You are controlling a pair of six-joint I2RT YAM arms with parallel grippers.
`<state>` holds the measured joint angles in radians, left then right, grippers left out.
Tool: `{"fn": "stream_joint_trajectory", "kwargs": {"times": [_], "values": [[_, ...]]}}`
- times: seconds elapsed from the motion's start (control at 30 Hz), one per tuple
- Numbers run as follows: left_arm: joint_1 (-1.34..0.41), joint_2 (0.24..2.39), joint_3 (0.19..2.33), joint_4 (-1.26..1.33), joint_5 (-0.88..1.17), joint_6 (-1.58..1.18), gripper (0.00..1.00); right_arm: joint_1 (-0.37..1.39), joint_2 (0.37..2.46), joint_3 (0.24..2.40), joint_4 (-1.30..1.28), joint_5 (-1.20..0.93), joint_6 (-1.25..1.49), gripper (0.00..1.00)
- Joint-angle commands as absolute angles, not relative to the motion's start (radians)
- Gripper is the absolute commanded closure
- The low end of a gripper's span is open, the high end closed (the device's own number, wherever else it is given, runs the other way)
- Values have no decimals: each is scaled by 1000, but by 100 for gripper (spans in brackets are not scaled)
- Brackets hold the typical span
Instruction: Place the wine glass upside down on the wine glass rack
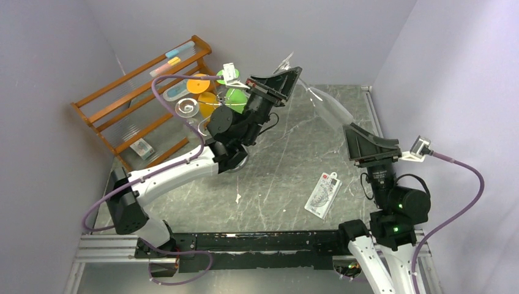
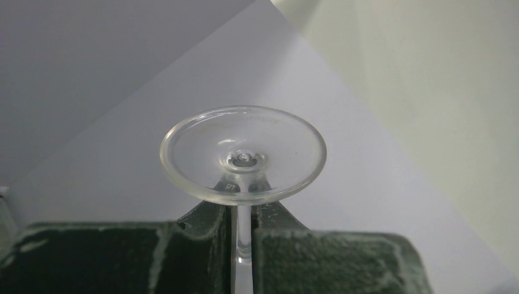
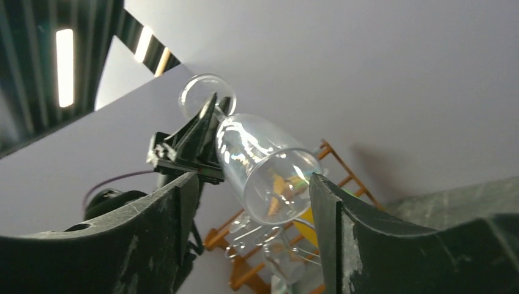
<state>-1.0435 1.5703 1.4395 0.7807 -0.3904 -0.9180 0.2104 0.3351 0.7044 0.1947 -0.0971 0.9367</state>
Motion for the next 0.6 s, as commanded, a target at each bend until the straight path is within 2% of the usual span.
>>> {"fn": "stream_joint_trajectory", "kwargs": {"times": [0.0, 0.1, 0.27, 0.57], "values": [[-1046, 1458, 1381, 800, -369, -751, 95, 206, 240, 669, 83, -8, 825, 27], [-1045, 1412, 1350, 715, -322, -688, 95, 206, 180, 637, 45, 66, 779, 24], [-1045, 1357, 1317, 602, -215, -597, 95, 206, 180, 675, 3, 57, 700, 21], [-1046, 1298, 1354, 360, 91, -466, 95, 206, 419, 895, -59, -340, 423, 20]]}}
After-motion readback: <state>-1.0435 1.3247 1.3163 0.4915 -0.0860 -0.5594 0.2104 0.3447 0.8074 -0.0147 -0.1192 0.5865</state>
